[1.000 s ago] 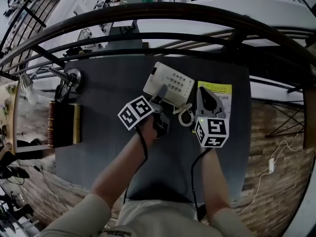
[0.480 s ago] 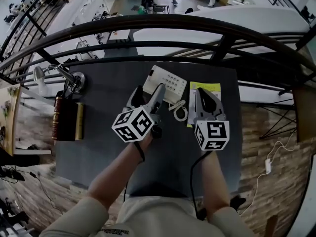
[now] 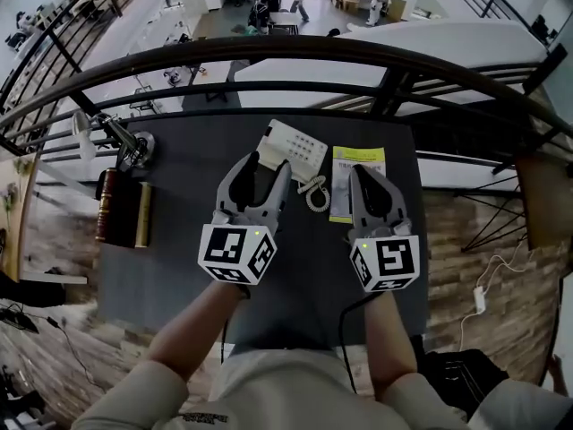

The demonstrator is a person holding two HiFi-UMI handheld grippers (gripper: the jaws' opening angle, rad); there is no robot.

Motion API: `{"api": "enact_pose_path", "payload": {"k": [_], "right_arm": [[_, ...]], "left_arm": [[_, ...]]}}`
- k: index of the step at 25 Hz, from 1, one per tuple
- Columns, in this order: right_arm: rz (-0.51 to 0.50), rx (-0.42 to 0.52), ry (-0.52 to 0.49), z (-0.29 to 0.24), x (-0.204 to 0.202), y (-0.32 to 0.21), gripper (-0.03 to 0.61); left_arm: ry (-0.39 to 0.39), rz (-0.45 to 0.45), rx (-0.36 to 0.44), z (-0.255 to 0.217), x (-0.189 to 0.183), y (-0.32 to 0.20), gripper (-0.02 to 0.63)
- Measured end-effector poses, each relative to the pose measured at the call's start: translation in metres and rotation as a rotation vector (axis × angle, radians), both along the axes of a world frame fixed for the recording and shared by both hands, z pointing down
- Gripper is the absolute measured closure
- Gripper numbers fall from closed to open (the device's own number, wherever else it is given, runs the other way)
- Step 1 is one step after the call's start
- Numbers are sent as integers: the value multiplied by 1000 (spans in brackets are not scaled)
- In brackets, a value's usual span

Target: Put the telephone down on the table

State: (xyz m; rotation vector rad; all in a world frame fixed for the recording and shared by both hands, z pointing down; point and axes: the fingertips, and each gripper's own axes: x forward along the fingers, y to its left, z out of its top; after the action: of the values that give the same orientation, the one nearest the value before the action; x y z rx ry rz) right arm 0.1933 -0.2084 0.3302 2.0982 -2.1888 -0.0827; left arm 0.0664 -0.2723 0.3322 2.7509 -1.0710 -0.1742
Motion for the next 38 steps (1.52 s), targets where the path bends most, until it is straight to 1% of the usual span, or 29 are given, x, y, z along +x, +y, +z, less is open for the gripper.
{"api": "enact_pose_path", "payload": {"k": [1,2,3,7,9,16,21,26,30,38], "right_arm": [[-2,8,7,-5,-2,8,577],[-6,13,14,-9,-5,14,577],[-13,18,17,-13,-9,21,577],[-50,58,-11,-29,-27,46,577],[-63,72,-23,-35,-35,58,577],[-105,56,-6,-33,-59,85,577],[-133,17,-8,-14,-71,98,577],[-136,-18,4,2,-74,108,577],[-135,-33,-3,10,-76,112,577],[-122,-31,-15,12,-78,113,577]], "left_arm": [[-2,1,15,-5,-3,9,425],[1,5,22,-9,-7,17,462],[6,10,21,-12,-10,24,477],[20,21,3,-13,-21,45,488],[15,29,6,-14,-22,54,539],[-17,75,20,-10,-25,85,604],[-39,106,8,0,-27,102,609],[-67,120,10,8,-29,112,609],[-47,104,-29,13,-37,115,609],[-62,96,-26,16,-41,116,609]]}}
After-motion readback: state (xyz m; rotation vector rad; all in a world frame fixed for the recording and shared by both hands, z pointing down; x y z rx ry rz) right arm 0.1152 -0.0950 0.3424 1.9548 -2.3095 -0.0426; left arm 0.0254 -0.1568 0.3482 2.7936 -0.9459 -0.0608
